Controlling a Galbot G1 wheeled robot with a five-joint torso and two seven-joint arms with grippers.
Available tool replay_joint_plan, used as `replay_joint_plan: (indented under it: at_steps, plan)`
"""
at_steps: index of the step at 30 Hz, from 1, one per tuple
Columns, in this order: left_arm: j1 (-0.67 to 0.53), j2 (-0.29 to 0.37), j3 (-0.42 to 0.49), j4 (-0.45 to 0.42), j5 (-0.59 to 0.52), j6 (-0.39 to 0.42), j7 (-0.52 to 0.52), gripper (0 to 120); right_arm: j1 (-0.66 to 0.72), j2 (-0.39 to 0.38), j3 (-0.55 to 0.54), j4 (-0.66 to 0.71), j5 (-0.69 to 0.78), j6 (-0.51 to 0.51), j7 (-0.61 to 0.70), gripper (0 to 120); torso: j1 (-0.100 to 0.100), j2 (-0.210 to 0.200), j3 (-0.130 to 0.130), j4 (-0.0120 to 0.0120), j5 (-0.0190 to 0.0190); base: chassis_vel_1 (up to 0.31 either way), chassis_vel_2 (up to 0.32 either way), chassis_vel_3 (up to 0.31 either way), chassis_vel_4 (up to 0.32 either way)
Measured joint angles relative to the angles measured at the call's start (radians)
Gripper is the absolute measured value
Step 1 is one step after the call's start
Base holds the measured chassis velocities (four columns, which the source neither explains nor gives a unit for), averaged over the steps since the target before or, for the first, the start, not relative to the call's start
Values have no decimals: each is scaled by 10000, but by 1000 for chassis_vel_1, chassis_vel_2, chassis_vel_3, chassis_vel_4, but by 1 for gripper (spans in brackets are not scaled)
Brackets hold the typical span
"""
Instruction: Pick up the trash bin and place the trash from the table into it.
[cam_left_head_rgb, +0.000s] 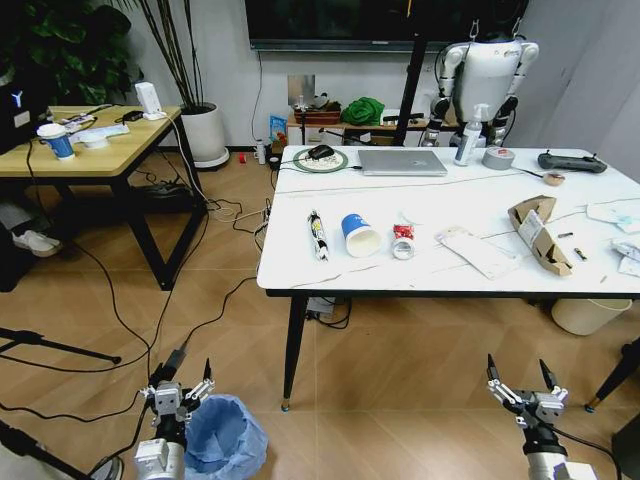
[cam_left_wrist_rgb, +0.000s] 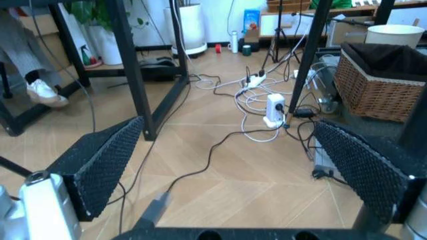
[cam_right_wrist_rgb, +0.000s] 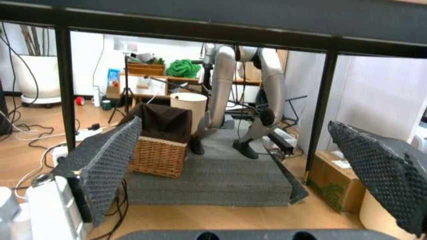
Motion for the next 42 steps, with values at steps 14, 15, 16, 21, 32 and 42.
replay_joint_plan:
  at_steps: [14, 15, 16, 21, 32, 42]
  plan:
    - [-43, 22, 78, 216, -31, -6, 9, 100, -77, 81, 12, -14, -140, 61, -2, 100, -258, -618, -357, -1, 0, 0, 0, 0, 0]
    - [-15, 12, 80, 214, -28, -13, 12, 100, -80, 83, 10, -5, -148, 67, -3, 100, -291, -693, -397, 0, 0, 0, 0, 0, 0]
    - [-15, 12, 80, 214, -28, -13, 12, 100, -80, 83, 10, -5, -148, 67, -3, 100, -291, -693, -397, 0, 0, 0, 0, 0, 0]
    - [44, 20, 47, 197, -18, -47, 15, 100, -112, 92, 5, 28, -177, 91, -6, 100, -403, -953, -546, -1, 0, 0, 0, 0, 0]
    - [105, -27, 25, 233, 3, -81, 19, 100, -142, 88, -18, 33, -210, 110, -9, 100, -556, -1321, -758, 0, 0, 0, 0, 0, 0]
    - [151, -63, -11, 274, 27, -121, 21, 100, -143, 81, -42, 53, -219, 110, -10, 100, -771, -1855, -1081, 0, 0, 0, 0, 0, 0]
